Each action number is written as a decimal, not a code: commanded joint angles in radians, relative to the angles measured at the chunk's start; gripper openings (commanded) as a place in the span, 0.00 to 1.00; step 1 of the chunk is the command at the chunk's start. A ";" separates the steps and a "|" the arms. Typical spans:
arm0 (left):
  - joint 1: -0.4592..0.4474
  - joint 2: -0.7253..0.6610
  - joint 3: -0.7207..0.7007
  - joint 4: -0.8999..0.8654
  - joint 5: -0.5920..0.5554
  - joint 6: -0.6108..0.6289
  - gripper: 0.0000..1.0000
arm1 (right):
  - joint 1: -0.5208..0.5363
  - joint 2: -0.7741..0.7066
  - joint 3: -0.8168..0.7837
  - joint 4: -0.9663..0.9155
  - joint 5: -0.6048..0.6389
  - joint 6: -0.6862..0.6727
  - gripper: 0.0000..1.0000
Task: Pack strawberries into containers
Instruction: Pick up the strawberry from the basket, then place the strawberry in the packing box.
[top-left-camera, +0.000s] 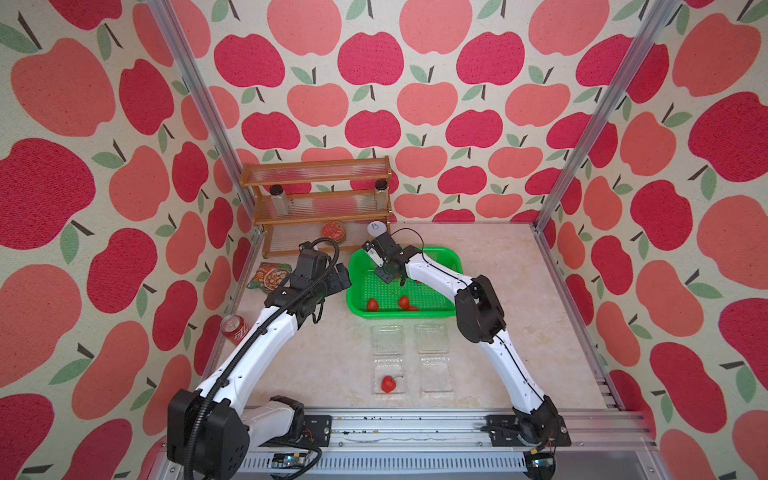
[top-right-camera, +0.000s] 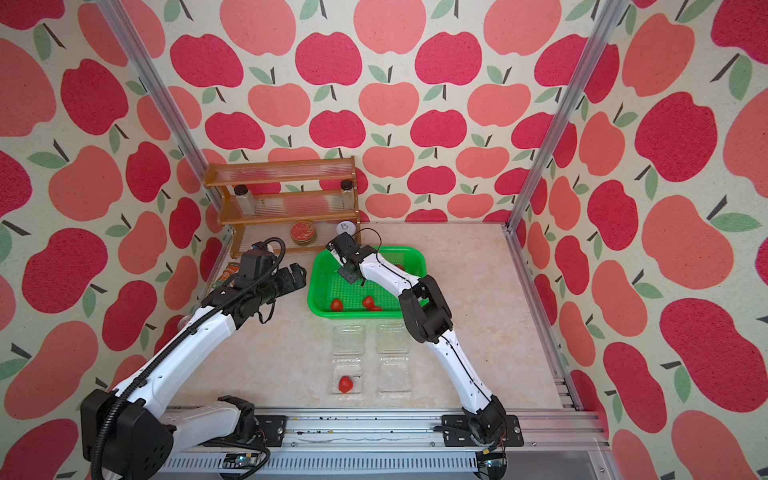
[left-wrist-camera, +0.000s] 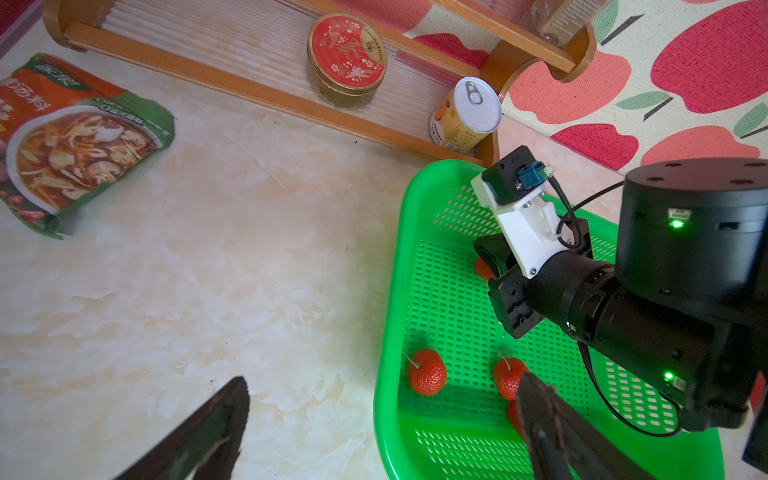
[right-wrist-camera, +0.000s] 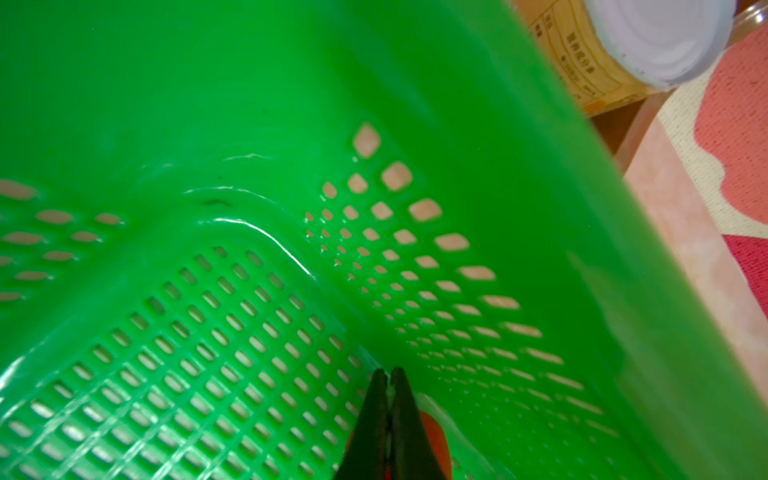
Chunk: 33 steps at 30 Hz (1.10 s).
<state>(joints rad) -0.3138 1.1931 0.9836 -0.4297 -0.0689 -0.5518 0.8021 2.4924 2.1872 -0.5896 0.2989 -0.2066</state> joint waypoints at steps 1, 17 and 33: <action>0.007 -0.008 0.001 -0.010 0.010 0.009 0.98 | -0.005 -0.043 -0.035 0.036 0.009 0.014 0.00; -0.095 -0.003 0.061 -0.050 -0.063 0.021 1.00 | 0.040 -0.679 -0.518 0.022 -0.209 0.220 0.00; -0.257 -0.046 0.055 -0.100 -0.197 -0.086 1.00 | 0.393 -1.078 -1.058 -0.029 -0.428 0.591 0.00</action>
<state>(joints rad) -0.5598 1.1725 1.0298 -0.4915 -0.2111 -0.6056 1.1702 1.4223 1.1851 -0.6456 -0.0830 0.2714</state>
